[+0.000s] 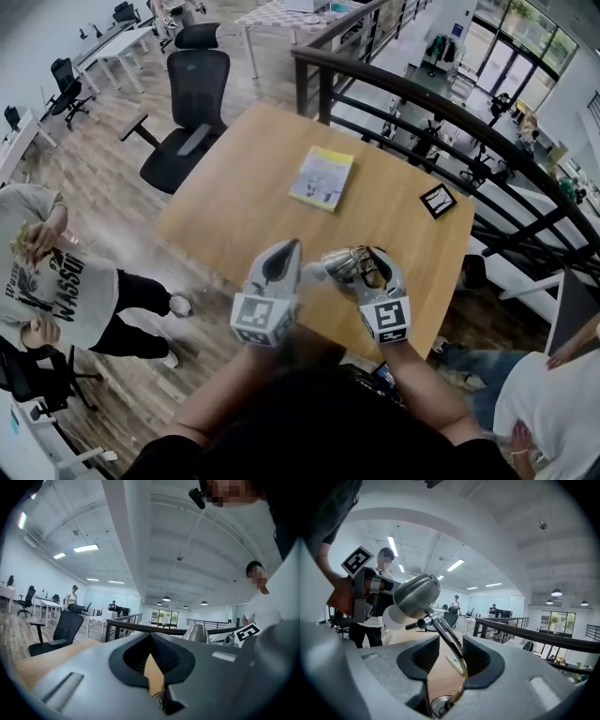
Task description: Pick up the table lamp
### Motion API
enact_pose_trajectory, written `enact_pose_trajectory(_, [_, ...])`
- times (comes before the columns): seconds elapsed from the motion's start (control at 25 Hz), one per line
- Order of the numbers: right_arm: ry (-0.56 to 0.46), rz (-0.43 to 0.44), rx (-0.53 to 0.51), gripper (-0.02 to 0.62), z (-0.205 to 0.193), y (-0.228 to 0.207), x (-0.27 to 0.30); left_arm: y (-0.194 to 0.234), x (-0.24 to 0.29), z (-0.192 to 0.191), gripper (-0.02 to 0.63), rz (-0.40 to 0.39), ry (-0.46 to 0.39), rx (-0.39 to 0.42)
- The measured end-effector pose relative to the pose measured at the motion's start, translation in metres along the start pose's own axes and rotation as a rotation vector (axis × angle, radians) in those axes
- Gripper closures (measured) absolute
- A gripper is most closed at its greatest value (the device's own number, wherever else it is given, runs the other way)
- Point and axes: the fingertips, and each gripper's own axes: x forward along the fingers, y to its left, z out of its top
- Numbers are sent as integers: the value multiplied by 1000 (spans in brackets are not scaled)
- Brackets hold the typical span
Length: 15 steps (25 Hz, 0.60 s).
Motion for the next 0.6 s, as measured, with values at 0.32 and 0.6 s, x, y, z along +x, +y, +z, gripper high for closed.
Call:
enact_pose_trajectory(0.32, [-5, -3, -20, 490, 0, -7, 18, 8, -4, -1, 604, 59, -12, 6])
enact_pose_trajectory(0.6, [-8, -32, -38, 521, 3, -11, 17, 12, -6, -1, 603, 61, -28, 18])
